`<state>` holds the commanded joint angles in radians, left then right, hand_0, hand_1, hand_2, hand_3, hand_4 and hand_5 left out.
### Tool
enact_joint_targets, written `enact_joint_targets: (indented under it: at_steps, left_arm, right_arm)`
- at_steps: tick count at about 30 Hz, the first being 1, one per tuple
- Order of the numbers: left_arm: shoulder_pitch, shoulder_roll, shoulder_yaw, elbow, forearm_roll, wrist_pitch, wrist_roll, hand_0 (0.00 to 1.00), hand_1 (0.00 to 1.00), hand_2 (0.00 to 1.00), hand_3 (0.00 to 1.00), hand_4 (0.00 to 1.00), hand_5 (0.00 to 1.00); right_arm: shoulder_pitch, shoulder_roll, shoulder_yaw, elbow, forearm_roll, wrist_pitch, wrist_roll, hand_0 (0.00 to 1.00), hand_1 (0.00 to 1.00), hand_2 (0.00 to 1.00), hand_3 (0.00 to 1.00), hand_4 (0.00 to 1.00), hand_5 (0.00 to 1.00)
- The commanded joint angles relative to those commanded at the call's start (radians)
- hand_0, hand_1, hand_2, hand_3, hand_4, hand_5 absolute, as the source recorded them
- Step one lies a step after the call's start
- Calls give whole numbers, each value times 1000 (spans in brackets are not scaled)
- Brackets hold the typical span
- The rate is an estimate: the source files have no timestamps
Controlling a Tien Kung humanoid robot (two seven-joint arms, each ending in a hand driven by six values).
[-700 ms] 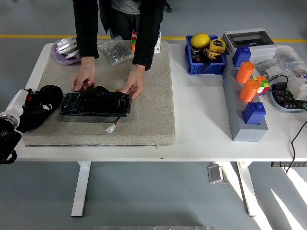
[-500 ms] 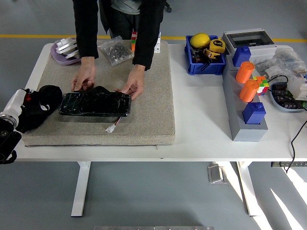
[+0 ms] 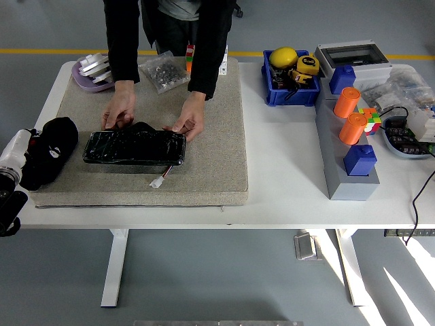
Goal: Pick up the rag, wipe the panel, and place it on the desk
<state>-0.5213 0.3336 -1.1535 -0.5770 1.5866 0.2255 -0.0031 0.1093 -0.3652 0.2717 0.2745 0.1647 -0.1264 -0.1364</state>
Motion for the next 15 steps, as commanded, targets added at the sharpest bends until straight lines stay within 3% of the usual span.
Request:
enact_joint_targets:
  at_steps: [1,3,9,12,15]
  left_arm:
    - [2,0,-2,-2,-1,3,-3,194,185,527,459,239,2]
    - [7,0,-10,-14,3,3,-3,194,185,527,459,239,2]
    - [54,-5,-91,-126,82,-2,31,199,175,522,443,220,2]
    - [96,-10,-139,-242,157,-8,85,199,175,522,443,220,2]
    - [115,-17,-145,-331,194,-7,116,198,167,517,436,235,2]
  right_arm:
    - [0,0,2,0,-2,-1,-1,644,631,662,563,941,466]
    - [-1,0,2,0,-2,-1,-1,644,631,662,563,941,466]
    - [-2,0,15,2,-18,-3,-10,643,629,662,562,941,467]
    - [-2,0,24,4,-33,-3,-17,643,629,662,562,941,467]
    - [-2,1,26,5,-39,-2,-19,644,630,662,563,941,467]
